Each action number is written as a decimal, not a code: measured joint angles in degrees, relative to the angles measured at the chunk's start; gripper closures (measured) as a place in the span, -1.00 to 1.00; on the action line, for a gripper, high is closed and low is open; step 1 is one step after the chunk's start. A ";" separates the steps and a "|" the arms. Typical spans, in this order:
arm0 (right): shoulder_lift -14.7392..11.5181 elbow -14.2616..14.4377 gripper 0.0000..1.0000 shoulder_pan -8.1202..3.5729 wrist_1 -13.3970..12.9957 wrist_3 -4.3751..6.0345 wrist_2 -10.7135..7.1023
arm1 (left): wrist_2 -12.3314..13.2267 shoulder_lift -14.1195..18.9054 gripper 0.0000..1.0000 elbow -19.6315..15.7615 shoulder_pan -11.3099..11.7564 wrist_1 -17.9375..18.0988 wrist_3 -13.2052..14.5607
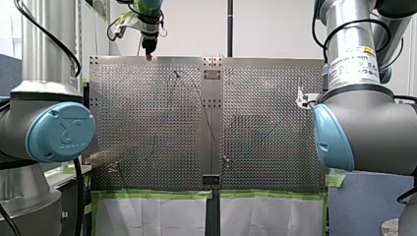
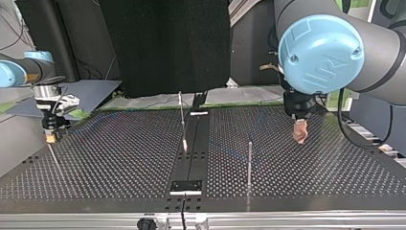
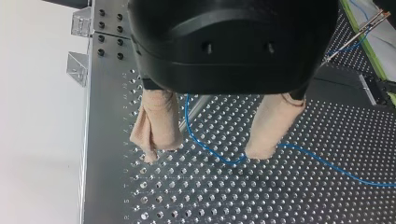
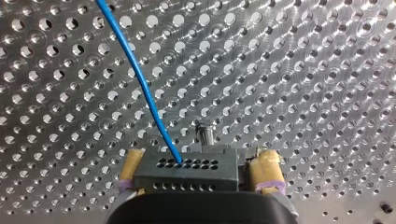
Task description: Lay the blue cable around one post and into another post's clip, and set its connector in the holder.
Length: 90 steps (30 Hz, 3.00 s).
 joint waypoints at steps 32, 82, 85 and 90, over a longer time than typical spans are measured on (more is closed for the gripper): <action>0.00 0.00 -0.97 0.00 0.00 0.00 0.00 | 10.10 -0.82 -1.00 -9.59 -8.83 9.73 -6.91; 0.00 0.00 -0.97 0.00 0.00 0.00 0.00 | 14.25 -14.41 -1.00 -33.16 -11.78 33.30 -8.67; 0.00 0.00 -0.97 0.00 0.00 0.00 0.00 | 14.26 -14.41 -1.00 -34.65 -11.77 34.80 -8.68; 0.00 0.00 -0.97 0.00 0.00 0.00 0.00 | 14.31 -14.42 -1.00 -37.24 -11.77 37.36 -8.97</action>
